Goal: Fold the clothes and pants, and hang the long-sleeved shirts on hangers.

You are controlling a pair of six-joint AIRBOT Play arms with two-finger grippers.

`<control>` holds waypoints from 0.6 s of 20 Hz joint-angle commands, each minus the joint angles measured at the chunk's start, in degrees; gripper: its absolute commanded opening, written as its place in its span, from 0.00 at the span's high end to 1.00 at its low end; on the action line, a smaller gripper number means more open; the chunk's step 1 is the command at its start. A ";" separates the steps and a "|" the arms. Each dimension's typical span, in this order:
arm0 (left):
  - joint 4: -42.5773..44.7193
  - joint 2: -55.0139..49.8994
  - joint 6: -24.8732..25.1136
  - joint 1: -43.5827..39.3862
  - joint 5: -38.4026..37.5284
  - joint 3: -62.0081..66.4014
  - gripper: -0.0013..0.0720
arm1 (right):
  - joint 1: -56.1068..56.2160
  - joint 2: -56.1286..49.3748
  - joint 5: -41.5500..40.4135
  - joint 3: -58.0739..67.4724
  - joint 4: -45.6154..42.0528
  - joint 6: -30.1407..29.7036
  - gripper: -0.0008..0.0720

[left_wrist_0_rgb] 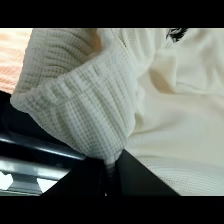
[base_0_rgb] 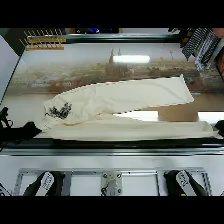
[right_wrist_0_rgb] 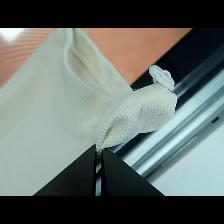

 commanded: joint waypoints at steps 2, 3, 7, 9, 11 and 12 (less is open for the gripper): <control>-8.96 -6.49 -0.07 -0.55 -2.29 10.80 0.96 | 4.55 -6.10 0.11 11.56 8.07 0.72 0.96; -9.09 -8.07 -0.13 -1.90 -2.29 13.68 0.96 | 7.10 -8.37 0.07 14.36 8.09 0.90 0.96; -6.67 -15.58 -3.21 -8.46 -2.21 25.07 0.96 | 15.17 -19.54 0.04 26.71 7.76 7.58 0.95; -3.23 -18.86 -6.12 -10.60 -1.81 28.87 0.96 | 16.13 -22.58 -0.74 30.49 7.56 10.86 0.95; -2.60 -21.16 -8.22 -11.98 0.72 32.02 0.96 | 16.70 -23.30 -4.50 32.09 8.98 11.47 0.95; -2.91 -22.32 -9.31 -13.25 1.57 34.38 0.96 | 16.85 -23.41 -6.32 32.72 10.19 11.45 0.95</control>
